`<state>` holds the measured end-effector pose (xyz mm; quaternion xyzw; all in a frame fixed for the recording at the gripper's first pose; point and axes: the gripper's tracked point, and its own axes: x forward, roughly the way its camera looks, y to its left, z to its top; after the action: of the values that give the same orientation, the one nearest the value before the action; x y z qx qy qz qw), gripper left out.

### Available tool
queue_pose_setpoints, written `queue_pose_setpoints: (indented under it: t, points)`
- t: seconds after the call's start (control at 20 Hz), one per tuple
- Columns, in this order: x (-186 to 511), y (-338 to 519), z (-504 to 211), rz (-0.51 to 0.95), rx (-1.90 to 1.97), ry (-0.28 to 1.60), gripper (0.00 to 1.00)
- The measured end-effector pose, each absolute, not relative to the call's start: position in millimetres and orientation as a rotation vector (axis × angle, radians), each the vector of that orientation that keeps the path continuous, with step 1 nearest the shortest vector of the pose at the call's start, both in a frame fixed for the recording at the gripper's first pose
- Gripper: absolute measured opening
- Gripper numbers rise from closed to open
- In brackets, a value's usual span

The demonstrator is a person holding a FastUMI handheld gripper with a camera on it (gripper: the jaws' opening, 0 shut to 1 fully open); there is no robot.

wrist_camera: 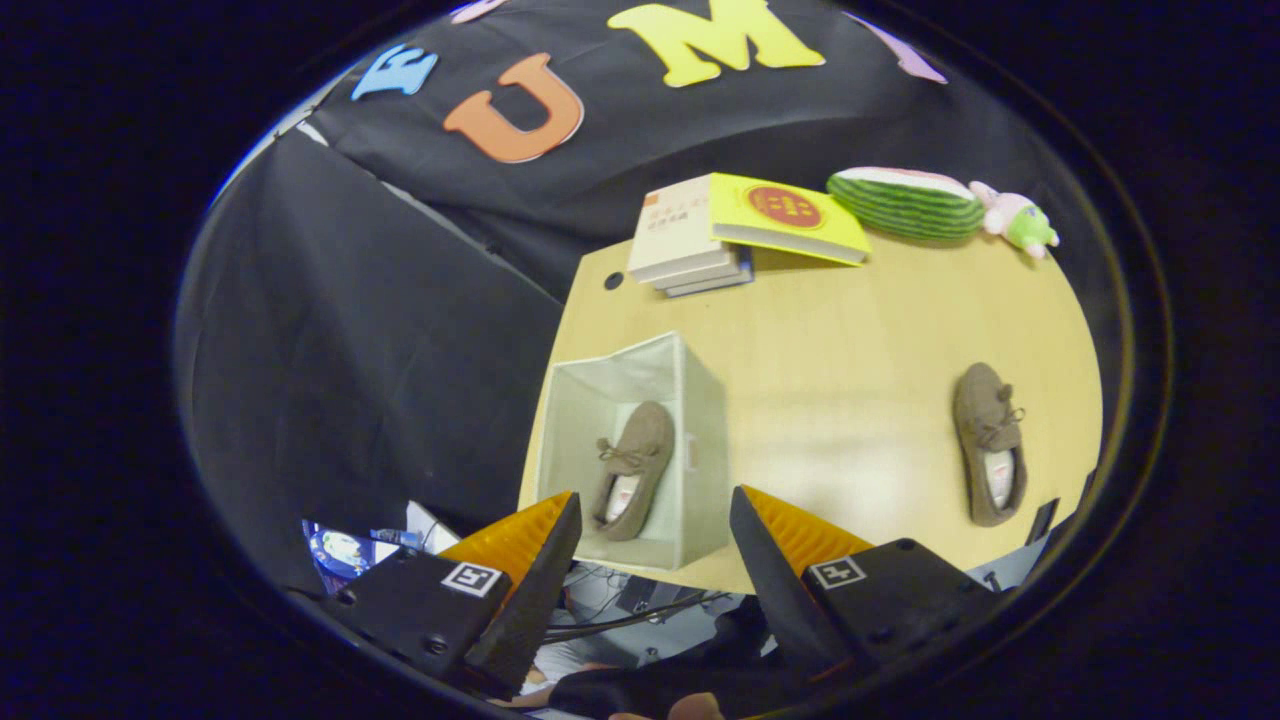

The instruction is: Open the storage box then place both shoes into the box .Put the left shoe in first, then the right shoe, with the right side of both shoes facing outward in a uniform manner.

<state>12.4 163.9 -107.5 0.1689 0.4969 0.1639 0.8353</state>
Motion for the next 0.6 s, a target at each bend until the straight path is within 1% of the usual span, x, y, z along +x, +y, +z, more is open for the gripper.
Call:
queue_pose_setpoints:
  t: [0.25,0.6]
  points:
    - [15,49,-115,0.197,0.343,1.012,0.96]
    - [16,-83,-160,0.081,0.306,1.083,0.96]
